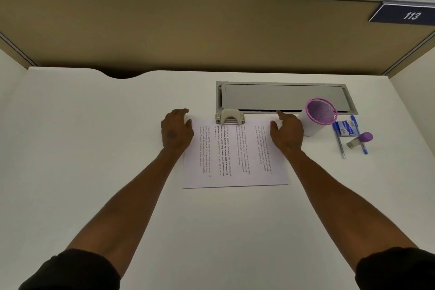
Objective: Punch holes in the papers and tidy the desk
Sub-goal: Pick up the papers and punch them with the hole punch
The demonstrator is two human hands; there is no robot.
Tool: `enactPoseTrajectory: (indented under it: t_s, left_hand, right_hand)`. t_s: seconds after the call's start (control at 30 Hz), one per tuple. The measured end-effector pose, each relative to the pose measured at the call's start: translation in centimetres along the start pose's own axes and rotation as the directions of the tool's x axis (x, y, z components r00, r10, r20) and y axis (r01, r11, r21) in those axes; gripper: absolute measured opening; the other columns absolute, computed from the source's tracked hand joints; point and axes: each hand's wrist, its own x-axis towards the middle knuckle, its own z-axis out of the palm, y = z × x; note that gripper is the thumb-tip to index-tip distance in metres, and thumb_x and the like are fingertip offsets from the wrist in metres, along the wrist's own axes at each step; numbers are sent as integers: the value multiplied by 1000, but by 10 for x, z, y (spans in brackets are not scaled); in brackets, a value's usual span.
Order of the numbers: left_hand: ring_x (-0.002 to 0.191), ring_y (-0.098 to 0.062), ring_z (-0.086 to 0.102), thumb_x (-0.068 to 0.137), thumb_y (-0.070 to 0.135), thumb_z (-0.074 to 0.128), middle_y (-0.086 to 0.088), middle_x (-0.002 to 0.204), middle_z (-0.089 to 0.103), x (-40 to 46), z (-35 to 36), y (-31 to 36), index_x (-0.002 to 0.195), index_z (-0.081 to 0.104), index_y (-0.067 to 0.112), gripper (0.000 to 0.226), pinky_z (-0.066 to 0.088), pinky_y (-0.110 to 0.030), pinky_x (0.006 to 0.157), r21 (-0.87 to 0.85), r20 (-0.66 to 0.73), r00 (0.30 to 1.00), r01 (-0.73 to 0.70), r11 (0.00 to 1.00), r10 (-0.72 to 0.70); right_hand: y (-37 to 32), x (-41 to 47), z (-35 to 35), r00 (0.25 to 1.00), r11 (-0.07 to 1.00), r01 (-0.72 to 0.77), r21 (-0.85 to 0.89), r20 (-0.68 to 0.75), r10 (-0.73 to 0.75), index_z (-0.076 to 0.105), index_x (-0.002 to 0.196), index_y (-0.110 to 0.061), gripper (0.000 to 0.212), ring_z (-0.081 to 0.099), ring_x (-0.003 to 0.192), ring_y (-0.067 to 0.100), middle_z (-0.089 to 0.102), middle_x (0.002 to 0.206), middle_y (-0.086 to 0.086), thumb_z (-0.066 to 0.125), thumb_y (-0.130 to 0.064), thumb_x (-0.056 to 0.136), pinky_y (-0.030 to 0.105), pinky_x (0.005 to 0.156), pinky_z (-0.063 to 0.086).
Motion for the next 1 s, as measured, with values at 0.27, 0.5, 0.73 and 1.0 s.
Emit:
enactPoseTrajectory:
  t_s: [0.27, 0.5, 0.73, 1.0]
  left_hand:
    - [155, -26, 3, 99, 59, 25, -8, 167, 10, -36, 29, -9, 158, 20, 20, 71, 5, -44, 127, 215, 277, 922, -334, 918, 271]
    - [155, -26, -7, 102, 56, 24, -10, 168, -3, -35, 31, -16, 159, 6, 17, 72, -4, -40, 126, 255, 342, 909, -335, 907, 239]
    - [155, -21, -11, 98, 64, 18, -6, 168, -7, -67, 36, -7, 160, 4, 16, 79, -2, -40, 126, 242, 243, 924, -352, 904, 295]
    - [154, -23, -12, 94, 70, 17, -6, 167, -10, -77, 44, -14, 159, -6, 14, 88, 1, -44, 127, 316, 298, 929, -311, 896, 218]
  right_hand:
    - [-2, -40, 25, 890, 864, 437, -251, 257, -376, 34, 149, -16, 56, 20, 148, 28, 29, 158, 11, 33, -46, 101, 48, 118, 20]
    - [-6, -42, 24, 902, 891, 389, -234, 294, -317, 23, 153, -18, 61, 12, 150, 25, 18, 161, 9, 27, -50, 101, 44, 122, 11]
    - [-43, -32, 22, 830, 819, 549, -169, 222, -511, 28, 151, -15, 61, 14, 150, 22, 22, 161, 6, 31, -49, 100, 41, 121, 12]
    - [-66, -24, 43, 721, 740, 638, -213, 503, -477, 4, 155, -15, 75, -4, 151, 17, -2, 164, 2, 22, -60, 97, 38, 121, 2]
